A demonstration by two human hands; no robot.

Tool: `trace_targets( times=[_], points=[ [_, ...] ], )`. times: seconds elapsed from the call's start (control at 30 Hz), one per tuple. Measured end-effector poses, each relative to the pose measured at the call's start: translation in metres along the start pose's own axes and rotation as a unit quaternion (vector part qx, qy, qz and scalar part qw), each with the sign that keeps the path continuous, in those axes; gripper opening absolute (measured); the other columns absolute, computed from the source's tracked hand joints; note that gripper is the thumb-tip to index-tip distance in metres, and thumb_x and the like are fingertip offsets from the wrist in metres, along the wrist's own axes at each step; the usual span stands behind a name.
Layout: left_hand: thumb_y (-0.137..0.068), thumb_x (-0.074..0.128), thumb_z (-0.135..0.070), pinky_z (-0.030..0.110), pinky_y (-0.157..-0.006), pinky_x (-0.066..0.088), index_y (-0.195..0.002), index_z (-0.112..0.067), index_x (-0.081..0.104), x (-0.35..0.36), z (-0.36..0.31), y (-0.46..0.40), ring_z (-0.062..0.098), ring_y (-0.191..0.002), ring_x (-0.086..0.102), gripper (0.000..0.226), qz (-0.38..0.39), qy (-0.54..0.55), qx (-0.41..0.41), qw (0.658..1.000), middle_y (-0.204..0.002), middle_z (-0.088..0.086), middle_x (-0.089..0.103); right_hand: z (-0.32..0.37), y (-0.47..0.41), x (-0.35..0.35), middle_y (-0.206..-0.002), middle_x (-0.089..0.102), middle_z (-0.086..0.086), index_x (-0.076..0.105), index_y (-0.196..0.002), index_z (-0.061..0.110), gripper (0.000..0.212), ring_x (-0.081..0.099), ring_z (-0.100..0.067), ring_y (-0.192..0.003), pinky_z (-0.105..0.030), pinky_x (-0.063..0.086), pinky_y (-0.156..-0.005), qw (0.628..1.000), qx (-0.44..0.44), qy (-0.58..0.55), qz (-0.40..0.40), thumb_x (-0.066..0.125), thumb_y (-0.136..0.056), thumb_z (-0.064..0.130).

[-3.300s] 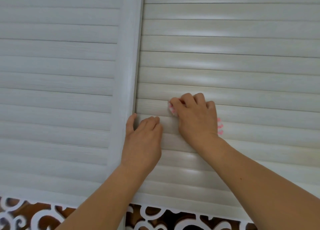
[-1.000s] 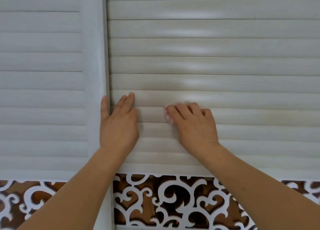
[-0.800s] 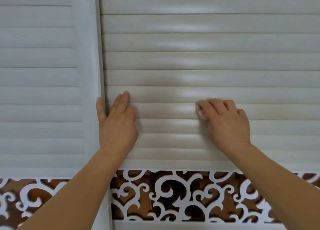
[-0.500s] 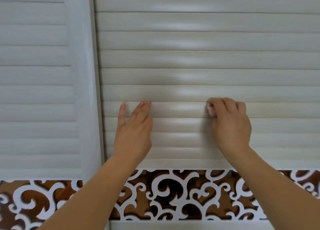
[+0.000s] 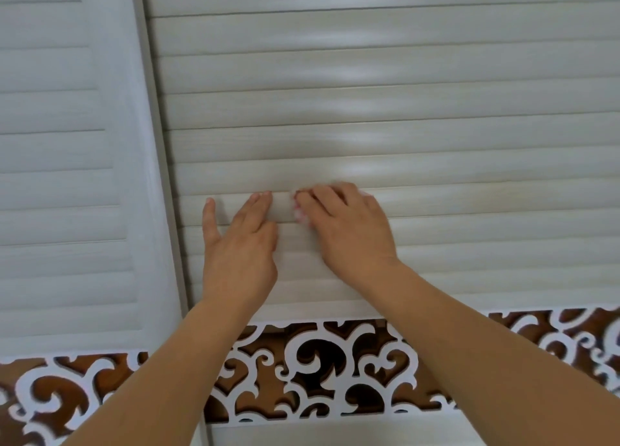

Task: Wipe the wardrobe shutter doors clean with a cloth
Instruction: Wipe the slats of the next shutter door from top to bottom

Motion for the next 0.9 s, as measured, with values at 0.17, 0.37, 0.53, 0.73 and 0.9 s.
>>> trace_targets(
  times=[0.17,0.37,0.53,0.73,0.9],
  points=[
    [-0.058,0.064,0.016,0.063,-0.105,0.012,-0.062,-0.013,0.053,-0.001,-0.002,-0.002,0.028,-0.118,0.055,0.031,0.007,-0.004,-0.011,1.000,-0.127,0.014,0.058,-0.073,0.035,-0.020,-0.110,0.065,-0.004,0.064,-0.115,0.016,0.034,0.055,-0.034,-0.098,-0.038,0.047,-0.068,0.997,0.074,0.034,-0.018,0.045,-0.087,0.020],
    [-0.058,0.066,0.014,0.060,-0.106,0.013,-0.056,-0.012,0.054,0.001,-0.006,0.000,0.030,-0.122,0.052,0.029,0.032,-0.025,0.001,0.999,-0.129,0.017,0.056,-0.133,0.075,-0.032,-0.128,0.055,-0.010,0.059,-0.123,0.012,0.037,0.042,-0.040,-0.114,-0.044,0.046,-0.071,0.959,0.277,-0.037,-0.039,0.052,-0.087,0.006],
    [-0.065,0.067,0.005,0.053,-0.111,0.000,-0.056,-0.015,0.058,0.003,-0.003,0.000,0.025,-0.131,0.041,0.024,0.073,-0.045,-0.023,0.996,-0.139,0.012,0.047,-0.082,0.059,-0.014,-0.147,0.032,-0.016,0.040,-0.142,0.010,0.051,0.021,-0.037,-0.137,-0.055,0.030,-0.108,0.947,0.306,-0.099,-0.020,0.037,-0.092,0.018],
    [-0.064,0.066,0.004,0.057,-0.109,0.003,-0.057,-0.013,0.060,0.001,-0.004,-0.002,0.027,-0.128,0.045,0.020,0.078,-0.053,-0.029,0.995,-0.137,0.014,0.050,0.005,0.035,0.016,-0.127,0.058,-0.021,0.061,-0.122,0.001,0.061,0.050,-0.044,-0.122,-0.060,0.043,-0.096,0.992,0.083,-0.085,0.039,0.024,-0.074,0.007],
    [-0.065,0.064,0.004,0.049,-0.109,-0.007,-0.060,-0.014,0.060,-0.001,-0.003,-0.004,0.025,-0.127,0.046,0.019,0.086,-0.062,-0.032,0.994,-0.137,0.012,0.049,0.010,0.038,0.017,-0.111,0.069,-0.012,0.071,-0.108,0.006,0.049,0.065,-0.030,-0.104,-0.047,0.053,-0.084,0.999,-0.032,-0.021,0.026,0.033,-0.078,0.011]
  ],
)
Point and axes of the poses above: each hand's wrist, its own y-axis away from the middle knuckle, its own x-axis out of the palm, z = x × y, the point moved 6 cm from there along -y, towards the middle knuckle
